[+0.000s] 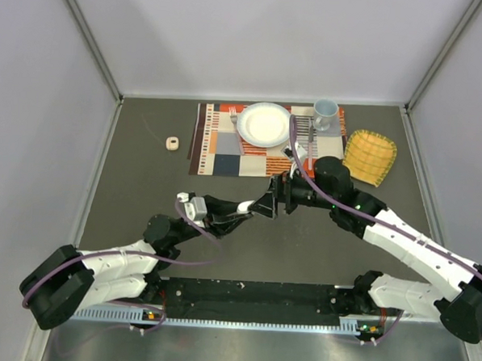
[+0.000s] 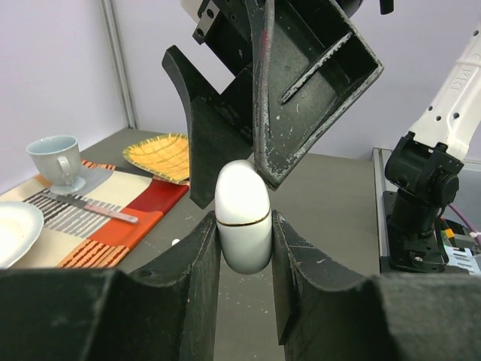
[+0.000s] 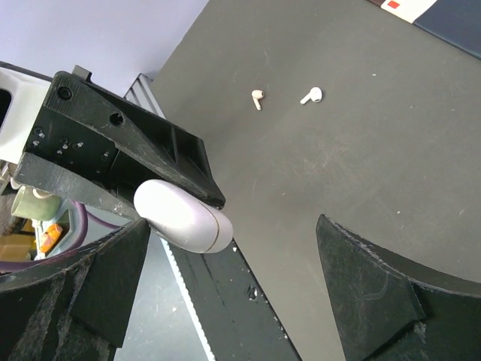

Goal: Insert the wireless bluetooth earbuds into the charging case
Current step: Open the charging case, then pick up the right earbud from the center of the board.

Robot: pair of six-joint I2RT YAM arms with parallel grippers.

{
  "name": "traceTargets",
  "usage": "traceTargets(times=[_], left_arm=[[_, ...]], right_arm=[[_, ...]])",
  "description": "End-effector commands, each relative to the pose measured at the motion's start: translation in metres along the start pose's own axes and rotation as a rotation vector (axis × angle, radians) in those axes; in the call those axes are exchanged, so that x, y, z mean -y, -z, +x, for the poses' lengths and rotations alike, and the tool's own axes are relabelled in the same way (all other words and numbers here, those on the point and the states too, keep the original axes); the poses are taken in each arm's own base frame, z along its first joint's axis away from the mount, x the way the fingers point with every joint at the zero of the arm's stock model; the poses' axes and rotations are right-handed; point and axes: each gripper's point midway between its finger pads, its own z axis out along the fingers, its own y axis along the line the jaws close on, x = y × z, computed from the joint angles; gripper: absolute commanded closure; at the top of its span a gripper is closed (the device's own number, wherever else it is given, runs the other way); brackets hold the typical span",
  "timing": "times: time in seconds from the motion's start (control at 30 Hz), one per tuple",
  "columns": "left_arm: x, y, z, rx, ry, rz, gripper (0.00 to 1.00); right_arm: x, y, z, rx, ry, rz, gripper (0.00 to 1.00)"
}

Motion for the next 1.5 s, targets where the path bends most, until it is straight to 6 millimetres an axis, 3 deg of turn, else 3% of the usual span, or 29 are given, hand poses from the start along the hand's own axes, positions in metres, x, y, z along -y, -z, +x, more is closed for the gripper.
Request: traceTargets(times=[0.0, 0.27, 0.47, 0.63, 0.9, 1.2, 1.33, 1.4, 1.47], left_arm=[[0.032, -0.002, -0.086, 0.323, -0.157, 0.153, 1.0], [0.036, 0.005, -0.09, 0.344, -0.173, 0.154, 1.0], [0.026, 0.005, -0.085, 0.318, -0.175, 0.097, 1.0], [0.028, 0.007, -0.087, 0.325, -0.18, 0.106, 1.0], [0.024, 0.01, -0.086, 0.324, -0.184, 0.073, 1.0], [0.012, 0.014, -0.076, 0.278, -0.19, 0.001, 1.0], [0.007, 0.015, -0.072, 0.242, -0.19, -0.025, 1.0], [0.006, 0.016, -0.072, 0.237, -0.202, -0.035, 1.0], [0.004, 0.019, -0.069, 0.228, -0.197, -0.05, 1.0]], right_arm=[[0.003, -0.006, -0.022, 0.069, 0.04, 0.038, 0.09], [0.005, -0.013, -0.029, 0.077, 0.037, 0.057, 0.09], [-0.022, -0.007, -0.032, 0.084, 0.067, -0.084, 0.08], [-0.02, -0.009, -0.044, 0.102, 0.058, -0.047, 0.08], [-0.004, -0.02, -0.039, 0.071, 0.018, 0.022, 0.07], [-0.013, -0.001, -0.074, 0.198, 0.068, 0.055, 0.01], [0.004, 0.015, -0.09, 0.281, 0.085, 0.155, 0.01], [0.026, 0.026, -0.095, 0.326, 0.06, 0.254, 0.01], [0.061, 0.039, -0.095, 0.345, -0.003, 0.381, 0.01]])
